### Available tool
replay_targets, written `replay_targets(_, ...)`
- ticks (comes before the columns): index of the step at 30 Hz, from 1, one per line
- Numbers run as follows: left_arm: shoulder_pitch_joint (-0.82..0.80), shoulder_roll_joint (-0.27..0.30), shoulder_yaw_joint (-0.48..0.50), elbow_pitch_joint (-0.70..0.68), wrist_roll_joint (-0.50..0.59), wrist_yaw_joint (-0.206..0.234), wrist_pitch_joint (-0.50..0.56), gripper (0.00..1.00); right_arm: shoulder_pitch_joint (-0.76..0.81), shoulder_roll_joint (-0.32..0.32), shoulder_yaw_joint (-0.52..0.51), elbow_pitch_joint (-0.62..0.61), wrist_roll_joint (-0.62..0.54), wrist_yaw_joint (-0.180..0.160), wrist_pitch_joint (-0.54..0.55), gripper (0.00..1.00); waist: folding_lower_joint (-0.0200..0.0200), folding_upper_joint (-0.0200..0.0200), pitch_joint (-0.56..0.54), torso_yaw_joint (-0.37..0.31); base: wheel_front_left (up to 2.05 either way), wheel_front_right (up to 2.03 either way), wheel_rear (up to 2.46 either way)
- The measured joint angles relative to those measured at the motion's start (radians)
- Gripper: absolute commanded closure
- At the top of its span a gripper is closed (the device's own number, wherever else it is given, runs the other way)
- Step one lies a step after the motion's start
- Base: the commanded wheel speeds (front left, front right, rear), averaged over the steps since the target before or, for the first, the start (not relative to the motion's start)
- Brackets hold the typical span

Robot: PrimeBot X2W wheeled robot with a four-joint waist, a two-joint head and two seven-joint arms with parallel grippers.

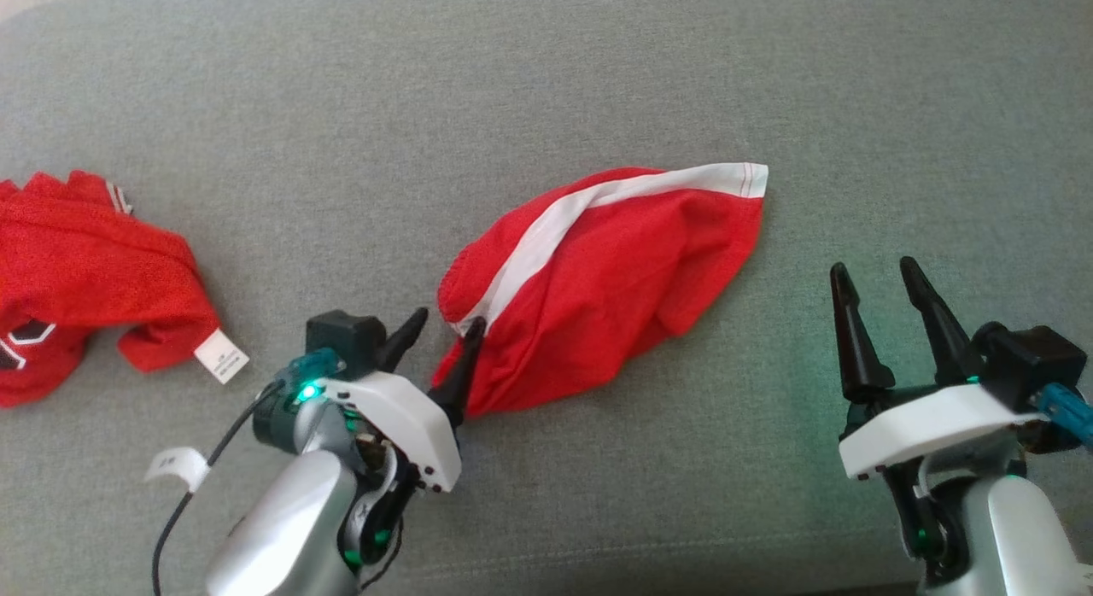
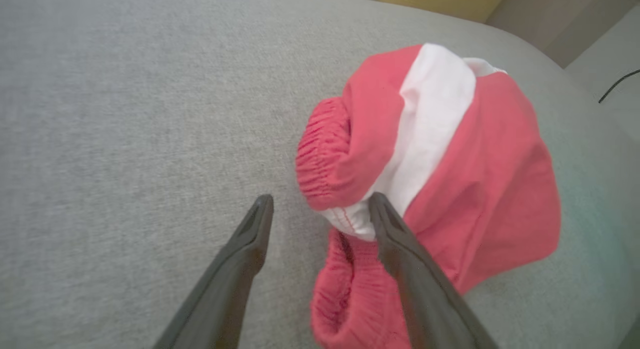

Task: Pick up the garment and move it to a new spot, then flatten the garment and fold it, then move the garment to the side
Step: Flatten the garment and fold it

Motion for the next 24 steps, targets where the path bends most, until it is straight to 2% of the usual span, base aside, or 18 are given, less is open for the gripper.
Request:
replay_targets(1,-0.002,-0.001,-0.007,0.002,-0.001,-0.004,0.004,0.00,0.000,0.000,-0.001,0.003,0.000,0.000,0.000,0.00,0.0000,0.0000,0.000,-0.001,0.00,0.00,0.00)
replay_targets(2,-0.004,-0.003,-0.011,0.002,-0.005,-0.009,0.004,0.18,0.000,0.000,0.000,0.005,0.000,0.000,0.000,0.00,0.0000,0.0000,0.000,-0.002,0.00,0.00,0.00)
replay_targets(3,-0.005,-0.003,-0.013,0.002,-0.007,-0.012,0.004,0.72,0.000,0.000,-0.001,0.006,0.000,0.000,0.000,0.00,0.0000,0.0000,0.000,-0.002,0.00,0.00,0.00)
replay_targets(4,-0.005,-0.005,-0.015,0.002,-0.007,-0.013,0.004,1.00,0.000,0.000,-0.002,0.007,0.000,0.000,0.000,0.00,0.0000,0.0000,-0.001,-0.003,0.00,0.00,0.00)
replay_targets(10,-0.005,-0.002,-0.016,-0.013,-0.007,-0.018,0.008,1.00,-0.009,0.000,-0.019,0.027,0.000,0.000,0.000,0.00,0.0000,0.0000,0.001,0.009,0.00,0.00,0.00)
replay_targets(14,-0.008,0.009,-0.015,-0.037,0.002,-0.001,-0.008,1.00,-0.065,-0.005,-0.035,0.067,0.003,0.000,0.000,0.00,0.0000,0.0000,0.004,0.017,0.00,0.00,0.00)
replay_targets(20,-0.036,0.010,-0.017,-0.058,0.013,-0.002,-0.009,1.00,-0.199,-0.062,-0.040,0.194,0.034,0.000,0.020,0.00,0.0000,0.0000,0.023,0.039,0.00,0.00,0.00)
replay_targets(24,-0.070,0.008,-0.023,-0.062,0.024,-0.002,-0.017,1.00,-0.305,-0.090,-0.001,0.303,0.079,0.000,0.040,0.00,0.0000,0.0000,0.048,0.056,0.00,0.00,0.00)
